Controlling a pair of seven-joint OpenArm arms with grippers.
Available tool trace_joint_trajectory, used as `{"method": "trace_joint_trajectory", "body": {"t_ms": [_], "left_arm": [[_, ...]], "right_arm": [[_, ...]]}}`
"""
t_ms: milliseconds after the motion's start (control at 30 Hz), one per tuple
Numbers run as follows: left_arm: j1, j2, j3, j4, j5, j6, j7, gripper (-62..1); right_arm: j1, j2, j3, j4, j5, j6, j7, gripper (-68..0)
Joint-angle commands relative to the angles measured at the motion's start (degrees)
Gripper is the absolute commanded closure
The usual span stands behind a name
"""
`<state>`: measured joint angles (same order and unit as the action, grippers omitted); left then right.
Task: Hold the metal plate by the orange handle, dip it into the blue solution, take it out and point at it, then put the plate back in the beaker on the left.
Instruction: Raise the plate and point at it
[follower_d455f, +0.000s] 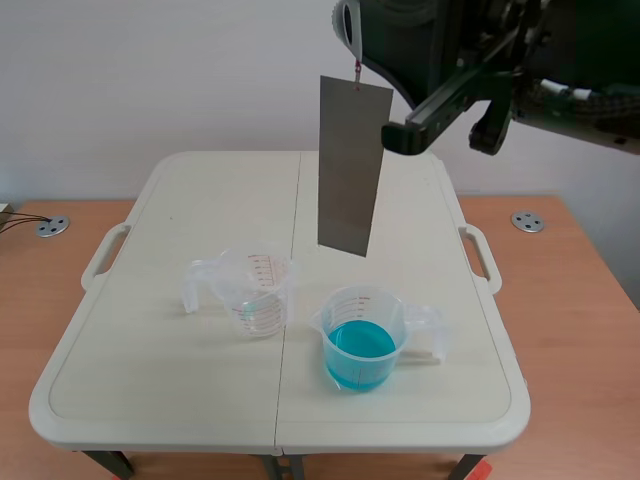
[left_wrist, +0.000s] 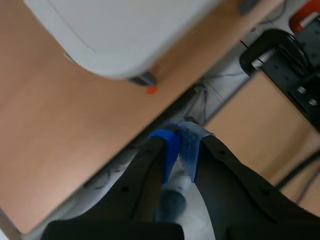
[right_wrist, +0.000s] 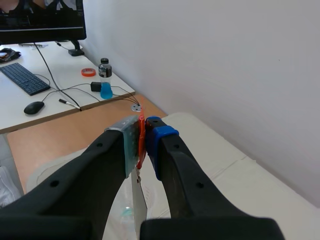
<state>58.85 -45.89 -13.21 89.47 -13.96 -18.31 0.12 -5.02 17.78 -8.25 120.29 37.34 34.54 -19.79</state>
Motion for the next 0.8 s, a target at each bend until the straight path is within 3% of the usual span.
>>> {"method": "trace_joint_trajectory", "body": {"t_ms": [0,167,400,767], "left_arm": [[2.03,0.28,0.22,0.81,-0.37,-0.17,-0.74,-3.1],[7.80,2.32,0.24,0.31,-0.37,-0.20,-0.72,-3.1],[10.23,6.05,0.31,-0.17,0.11,-0.39,0.20,-3.1],[10.19,6.19,0.33,-0.28,0.07,-0.44,1.42,-3.1]], "right_arm": [[2.03,0.26,-0.66,1.03,0.59,-0.74,1.03,-1.5],[5.14,0.26,-2.89,0.57,0.42,-2.27,1.05,-1.5],[9.99,-1.14,-6.51,-4.74,0.39,-2.45,1.03,-1.5],[17.33,-3.76,-11.67,-14.69,0.42,-2.40,1.14,-1.5]]}}
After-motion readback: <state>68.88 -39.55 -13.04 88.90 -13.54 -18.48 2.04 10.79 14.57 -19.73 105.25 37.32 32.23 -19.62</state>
